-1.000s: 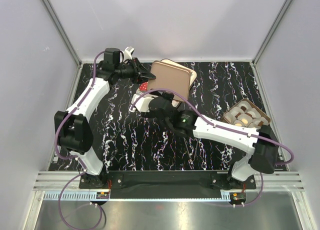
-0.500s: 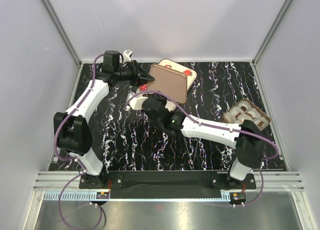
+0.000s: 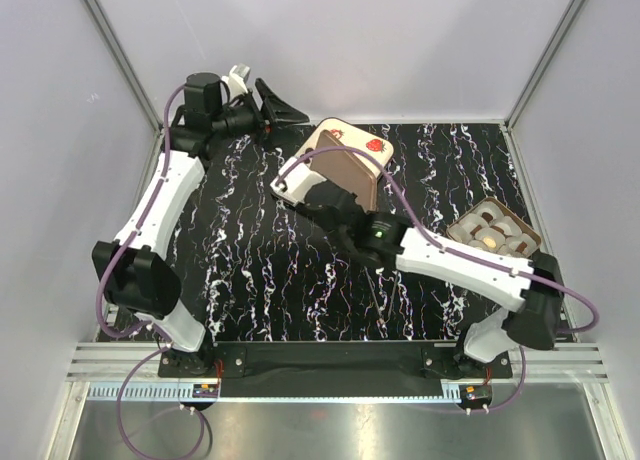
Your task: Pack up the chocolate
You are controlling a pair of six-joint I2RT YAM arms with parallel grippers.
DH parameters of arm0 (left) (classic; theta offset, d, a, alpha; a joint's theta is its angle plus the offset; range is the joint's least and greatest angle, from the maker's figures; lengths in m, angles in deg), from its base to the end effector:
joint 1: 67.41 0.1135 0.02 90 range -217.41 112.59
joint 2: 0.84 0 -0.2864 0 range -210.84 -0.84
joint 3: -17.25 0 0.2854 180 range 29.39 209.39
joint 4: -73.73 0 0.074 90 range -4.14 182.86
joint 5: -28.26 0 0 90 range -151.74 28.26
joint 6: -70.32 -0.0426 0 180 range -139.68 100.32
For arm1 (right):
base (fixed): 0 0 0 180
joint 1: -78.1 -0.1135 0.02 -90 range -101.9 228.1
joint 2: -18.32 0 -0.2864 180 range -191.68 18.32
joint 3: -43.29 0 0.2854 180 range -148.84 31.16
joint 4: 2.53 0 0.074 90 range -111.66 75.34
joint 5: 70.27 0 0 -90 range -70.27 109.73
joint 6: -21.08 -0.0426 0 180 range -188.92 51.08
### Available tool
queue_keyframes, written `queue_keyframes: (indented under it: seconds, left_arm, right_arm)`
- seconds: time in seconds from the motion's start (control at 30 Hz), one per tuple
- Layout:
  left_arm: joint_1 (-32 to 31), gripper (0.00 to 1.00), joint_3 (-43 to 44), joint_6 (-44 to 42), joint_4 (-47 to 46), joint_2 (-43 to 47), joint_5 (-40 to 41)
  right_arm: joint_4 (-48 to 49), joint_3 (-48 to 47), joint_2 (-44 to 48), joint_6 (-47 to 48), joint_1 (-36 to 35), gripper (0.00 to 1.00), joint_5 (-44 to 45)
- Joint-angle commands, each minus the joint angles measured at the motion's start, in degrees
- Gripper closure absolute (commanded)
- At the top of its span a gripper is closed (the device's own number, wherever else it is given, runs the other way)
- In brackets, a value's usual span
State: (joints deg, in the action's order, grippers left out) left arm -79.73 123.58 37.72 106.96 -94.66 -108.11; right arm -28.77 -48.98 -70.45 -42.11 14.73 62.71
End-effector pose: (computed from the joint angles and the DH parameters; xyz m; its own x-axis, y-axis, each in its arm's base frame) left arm 0.3983 -0.1185 0.4245 -0.8675 -0.4055 -0.2882 0.1445 0.3490 -0.9259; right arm 0.2033 0.3407 0.3766 0.0132 -0.7098 -0.7043 -0.4103 0.6385 -0.6512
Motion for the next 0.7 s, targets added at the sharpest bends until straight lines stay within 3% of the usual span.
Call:
queue_keyframes:
  seconds: [0.0,0.1,0.27,0.47,0.67]
  left_arm:
    - [0.7,0.29,3.2,5.3,-5.6,2.9,-3.6]
    - [0.9,0.25,3.5,7.6,-8.1,3.2,-5.0]
    - [1.0,0.20,4.5,2.4,-4.2,4.9,-2.2]
    - [-3.7,0.17,3.0,-8.1,0.7,5.6,8.2]
    - [-13.6,0.17,0.3,-16.2,0.4,1.6,16.9]
  right_arm:
    - [-4.8,-0.3,6.4,-11.0,0.3,1.00,-2.9]
    - [-6.5,1.8,11.0,-16.1,0.4,1.00,-4.0]
    - [-11.4,4.0,20.7,-29.2,4.9,1.00,-9.5]
    - [-16.3,8.6,31.5,-47.1,27.0,1.00,-29.1]
    - [-20.8,8.5,32.3,-51.1,48.8,1.00,-42.4]
